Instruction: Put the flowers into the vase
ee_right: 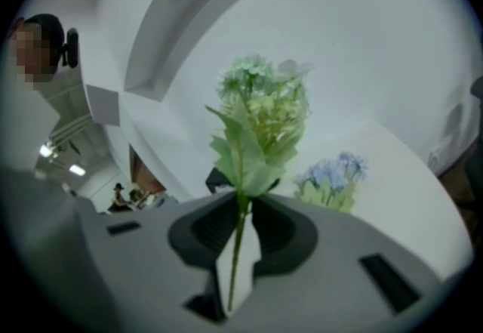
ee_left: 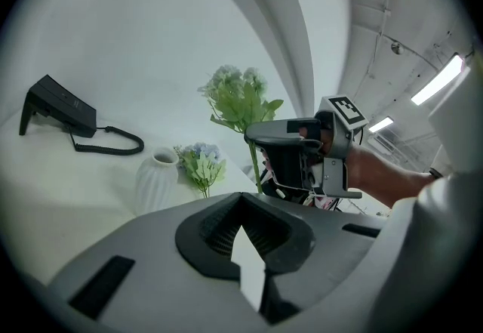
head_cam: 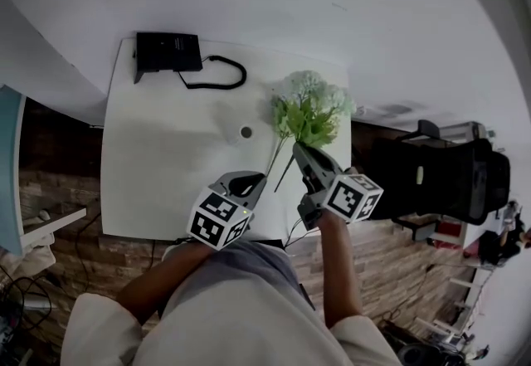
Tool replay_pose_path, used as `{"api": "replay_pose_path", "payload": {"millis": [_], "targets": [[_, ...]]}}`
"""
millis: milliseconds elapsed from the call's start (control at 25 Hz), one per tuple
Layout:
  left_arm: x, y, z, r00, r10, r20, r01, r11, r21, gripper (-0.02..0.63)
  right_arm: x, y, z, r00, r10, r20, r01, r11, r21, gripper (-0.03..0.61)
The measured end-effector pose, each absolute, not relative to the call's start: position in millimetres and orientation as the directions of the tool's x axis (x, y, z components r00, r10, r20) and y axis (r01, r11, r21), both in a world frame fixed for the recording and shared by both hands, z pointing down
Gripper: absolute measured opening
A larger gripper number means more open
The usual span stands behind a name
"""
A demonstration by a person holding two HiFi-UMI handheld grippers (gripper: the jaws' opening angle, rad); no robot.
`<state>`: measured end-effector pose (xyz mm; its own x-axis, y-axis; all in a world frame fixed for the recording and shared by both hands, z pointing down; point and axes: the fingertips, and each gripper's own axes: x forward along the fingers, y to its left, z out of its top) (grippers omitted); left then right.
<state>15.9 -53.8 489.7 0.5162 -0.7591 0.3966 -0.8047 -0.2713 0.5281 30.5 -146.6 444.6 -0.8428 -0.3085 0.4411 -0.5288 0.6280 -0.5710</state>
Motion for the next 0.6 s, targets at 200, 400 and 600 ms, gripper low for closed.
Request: {"api": "replay_pose_path", "payload": {"millis": [200, 400, 600], "targets": [[13, -53, 494, 0.507, -0.76, 0.406, -0.807, -0.253, 0.534, 0.023, 12, -149, 434, -0.864, -0.279, 0.418, -0.483, 0.692, -0.536, 0.069], [9, -54, 496, 0.498, -0.762, 0.414, -0.811, -0.24, 0.534, 0.023, -10, -150, 416, -0.893, -0.252, 0.372, -0.418, 0.77, -0.482, 0.069], [8, -54, 498, 0.491, -0.763, 0.421, -0.813, -0.227, 0.537, 0.023, -32, -147, 396, -0.921, -0.216, 0.325, -0.339, 0.854, -0.395, 0.069]]}}
